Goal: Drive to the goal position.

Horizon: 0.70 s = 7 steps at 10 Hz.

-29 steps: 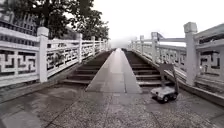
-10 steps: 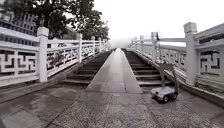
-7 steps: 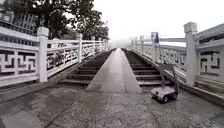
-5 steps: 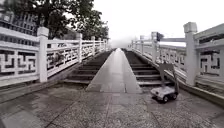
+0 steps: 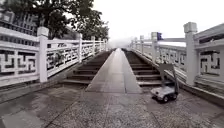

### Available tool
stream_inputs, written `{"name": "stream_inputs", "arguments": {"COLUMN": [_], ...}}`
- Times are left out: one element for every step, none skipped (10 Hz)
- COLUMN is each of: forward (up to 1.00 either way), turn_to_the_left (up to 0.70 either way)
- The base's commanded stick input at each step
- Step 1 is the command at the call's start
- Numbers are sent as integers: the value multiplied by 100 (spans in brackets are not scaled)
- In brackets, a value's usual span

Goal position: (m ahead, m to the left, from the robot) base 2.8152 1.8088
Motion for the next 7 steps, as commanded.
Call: {"name": "stream_inputs", "arguments": {"forward": [3,3,3,3,3,3,3], "turn_to_the_left": [1,1,1,1,1,1,1]}}
